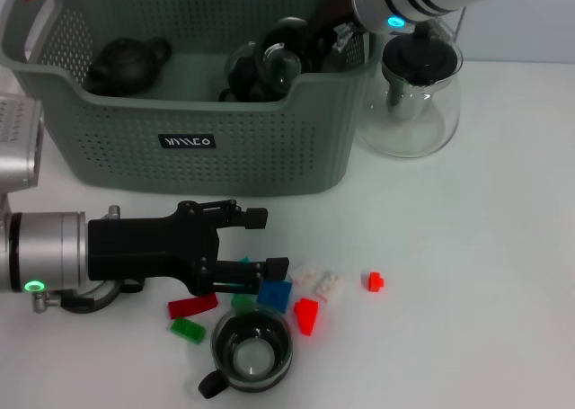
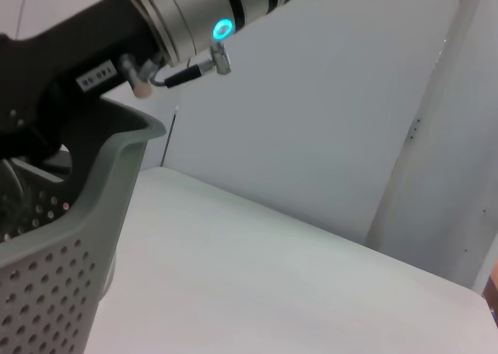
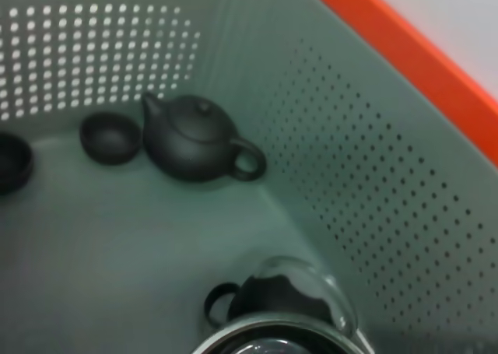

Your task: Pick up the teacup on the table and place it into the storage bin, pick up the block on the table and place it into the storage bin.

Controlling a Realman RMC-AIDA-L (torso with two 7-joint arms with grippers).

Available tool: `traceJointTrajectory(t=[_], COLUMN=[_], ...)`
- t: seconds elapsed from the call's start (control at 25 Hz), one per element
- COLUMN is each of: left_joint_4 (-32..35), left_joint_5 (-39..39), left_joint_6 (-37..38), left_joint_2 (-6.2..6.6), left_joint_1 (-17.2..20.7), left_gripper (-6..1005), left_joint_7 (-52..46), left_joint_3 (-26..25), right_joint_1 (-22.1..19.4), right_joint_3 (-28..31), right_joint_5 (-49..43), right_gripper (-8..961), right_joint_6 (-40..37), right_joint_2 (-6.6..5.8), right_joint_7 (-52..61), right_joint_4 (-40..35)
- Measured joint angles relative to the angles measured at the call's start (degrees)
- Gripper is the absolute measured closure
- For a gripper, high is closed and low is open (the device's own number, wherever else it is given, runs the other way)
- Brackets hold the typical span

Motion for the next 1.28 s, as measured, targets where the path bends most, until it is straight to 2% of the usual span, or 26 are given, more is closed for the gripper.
traceJointTrajectory(t=[0.96,1.28], left_joint_4=[0.00,0.12], left_joint_5=[0.00,0.00], left_joint_6=[-0.06,-0.10], left_joint_2=[-0.01,0.08], left_joint_1=[0.05,0.02], left_gripper=[172,171], left_joint_7=[-0.04,-0.21], left_joint_3=[0.00,0.00], right_joint_1=[-0.27,-0.17], right_joint_3=[-3.70,-3.71], right_joint_5=[0.10,0.02], right_gripper=[882,599], right_joint_6=[-0.51,-0.53], right_joint_2=[0.18,0.18], right_joint_7=[0.10,0.18], right_joint_4=[-0.35,-1.09])
